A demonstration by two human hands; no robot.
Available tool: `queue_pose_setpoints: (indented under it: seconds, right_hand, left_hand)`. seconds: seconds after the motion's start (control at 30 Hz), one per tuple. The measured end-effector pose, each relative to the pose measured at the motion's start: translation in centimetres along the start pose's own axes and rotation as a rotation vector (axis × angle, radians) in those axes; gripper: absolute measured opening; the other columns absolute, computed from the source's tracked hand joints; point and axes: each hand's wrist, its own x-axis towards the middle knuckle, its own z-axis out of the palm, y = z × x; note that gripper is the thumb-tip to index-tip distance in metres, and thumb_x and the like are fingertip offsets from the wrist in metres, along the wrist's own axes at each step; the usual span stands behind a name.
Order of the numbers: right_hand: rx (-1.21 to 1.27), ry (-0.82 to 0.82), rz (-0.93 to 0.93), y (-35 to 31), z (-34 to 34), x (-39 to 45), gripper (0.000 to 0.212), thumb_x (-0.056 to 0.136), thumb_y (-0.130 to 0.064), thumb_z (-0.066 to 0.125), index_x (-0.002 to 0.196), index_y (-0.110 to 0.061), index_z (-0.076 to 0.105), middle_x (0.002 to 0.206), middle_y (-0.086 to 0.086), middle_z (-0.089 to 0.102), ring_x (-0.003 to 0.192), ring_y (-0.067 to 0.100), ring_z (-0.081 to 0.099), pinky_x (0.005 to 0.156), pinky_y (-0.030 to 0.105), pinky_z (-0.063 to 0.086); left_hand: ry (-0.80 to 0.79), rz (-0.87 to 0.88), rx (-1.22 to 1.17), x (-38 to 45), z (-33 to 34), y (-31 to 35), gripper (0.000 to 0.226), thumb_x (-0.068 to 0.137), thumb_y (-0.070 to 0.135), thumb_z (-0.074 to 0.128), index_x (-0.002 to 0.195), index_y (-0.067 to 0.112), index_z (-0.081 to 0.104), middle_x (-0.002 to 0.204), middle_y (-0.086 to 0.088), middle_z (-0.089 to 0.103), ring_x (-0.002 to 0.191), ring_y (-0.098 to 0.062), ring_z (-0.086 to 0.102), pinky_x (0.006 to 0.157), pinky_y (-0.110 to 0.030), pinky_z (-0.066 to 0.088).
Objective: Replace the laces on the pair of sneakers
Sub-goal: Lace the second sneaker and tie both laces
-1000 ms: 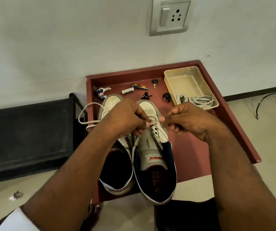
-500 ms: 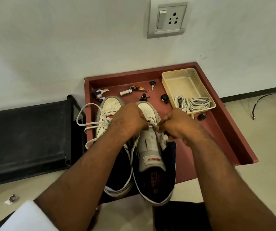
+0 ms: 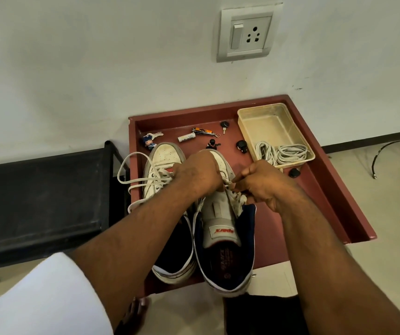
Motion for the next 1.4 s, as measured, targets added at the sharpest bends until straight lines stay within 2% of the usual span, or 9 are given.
queue_pose_setpoints:
  seconds: [0.17, 0.4, 0.63, 0.73, 0.83, 0.97, 1.17, 1.3, 1.4]
  right_hand:
    - [0.001, 0.005, -0.007, 0.1, 0.1, 0.0, 0.008, 0.084, 0.005, 0.068, 0.088, -0.001, 0.070, 0.088, 0.016, 0.072, 0.073, 0.024, 0.064, 0.067, 0.038, 0.058]
    - [0.035, -0.005, -0.008, 0.1, -0.1, -0.3, 0.008, 0.083, 0.005, 0.068, 0.083, -0.003, 0.068, 0.069, 0.006, 0.067, 0.052, 0.011, 0.058, 0.043, 0.022, 0.049]
    - [0.059, -0.014, 0.004, 0.1, -0.2, -0.2, 0.008, 0.083, 0.006, 0.068, 0.086, -0.001, 0.068, 0.067, 0.005, 0.067, 0.048, 0.009, 0.059, 0.044, 0.021, 0.050]
    - [0.046, -0.021, 0.000, 0.1, -0.2, -0.3, 0.005, 0.084, 0.005, 0.068, 0.086, 0.000, 0.068, 0.070, 0.007, 0.067, 0.054, 0.012, 0.060, 0.043, 0.022, 0.050]
    - [0.092, -0.074, 0.009, 0.2, -0.6, -0.1, 0.008, 0.088, 0.002, 0.064, 0.094, 0.007, 0.066, 0.075, 0.015, 0.068, 0.058, 0.018, 0.064, 0.052, 0.030, 0.059]
    - [0.096, -0.112, 0.013, 0.8, -0.7, 0.4, 0.012, 0.088, 0.004, 0.064, 0.100, 0.006, 0.065, 0.082, 0.018, 0.069, 0.064, 0.021, 0.067, 0.068, 0.034, 0.060]
    - [-0.039, 0.002, 0.022, 0.6, -0.5, 0.0, 0.011, 0.088, 0.003, 0.061, 0.088, -0.007, 0.066, 0.067, 0.005, 0.064, 0.047, 0.011, 0.055, 0.043, 0.019, 0.047]
    - [-0.251, 0.324, 0.007, 1.4, -6.5, -0.8, 0.009, 0.081, 0.001, 0.060, 0.081, -0.004, 0.067, 0.071, 0.014, 0.061, 0.058, 0.022, 0.053, 0.056, 0.030, 0.044]
    - [-0.524, 0.327, -0.020, 1.9, -7.4, -2.1, 0.007, 0.080, -0.009, 0.068, 0.086, -0.007, 0.069, 0.083, 0.013, 0.065, 0.073, 0.027, 0.059, 0.066, 0.029, 0.047]
  left_hand:
    - [-0.001, -0.052, -0.070, -0.2, 1.4, -0.9, 0.012, 0.073, 0.029, 0.083, 0.079, 0.020, 0.078, 0.081, 0.003, 0.073, 0.087, -0.018, 0.067, 0.091, -0.041, 0.048]
    - [0.081, -0.078, -0.052, -0.3, 2.1, -1.4, 0.005, 0.079, 0.028, 0.078, 0.077, 0.024, 0.077, 0.078, 0.005, 0.072, 0.086, -0.019, 0.066, 0.095, -0.049, 0.046]
    - [0.060, -0.084, -0.144, 0.1, 2.1, -1.8, 0.025, 0.074, 0.029, 0.083, 0.055, 0.031, 0.068, 0.072, 0.007, 0.071, 0.084, -0.020, 0.068, 0.090, -0.045, 0.052]
    - [0.094, -0.074, -0.109, 0.1, 2.6, -1.5, 0.014, 0.076, 0.030, 0.080, 0.065, 0.027, 0.072, 0.072, 0.007, 0.071, 0.083, -0.019, 0.067, 0.090, -0.046, 0.051]
    - [0.114, -0.040, -0.058, 0.0, 2.9, -1.3, 0.006, 0.081, 0.031, 0.077, 0.078, 0.026, 0.076, 0.079, 0.007, 0.072, 0.087, -0.018, 0.067, 0.087, -0.039, 0.053]
    - [0.112, -0.041, -0.057, 0.1, 2.9, -1.3, 0.009, 0.076, 0.033, 0.081, 0.073, 0.028, 0.073, 0.078, 0.010, 0.071, 0.089, -0.017, 0.066, 0.092, -0.042, 0.050]
    - [0.087, -0.041, 0.005, 0.2, 3.0, -1.6, 0.018, 0.073, 0.034, 0.083, 0.063, 0.031, 0.067, 0.077, 0.010, 0.070, 0.094, -0.020, 0.066, 0.096, -0.047, 0.046]
    - [0.112, -0.008, 0.066, 0.1, 3.1, -1.8, 0.008, 0.075, 0.036, 0.079, 0.080, 0.034, 0.074, 0.090, 0.007, 0.073, 0.101, -0.022, 0.062, 0.097, -0.046, 0.045]
    - [0.111, -0.013, 0.104, 0.1, 3.1, -1.5, 0.005, 0.077, 0.031, 0.075, 0.077, 0.034, 0.071, 0.093, 0.006, 0.073, 0.103, -0.023, 0.062, 0.098, -0.048, 0.045]
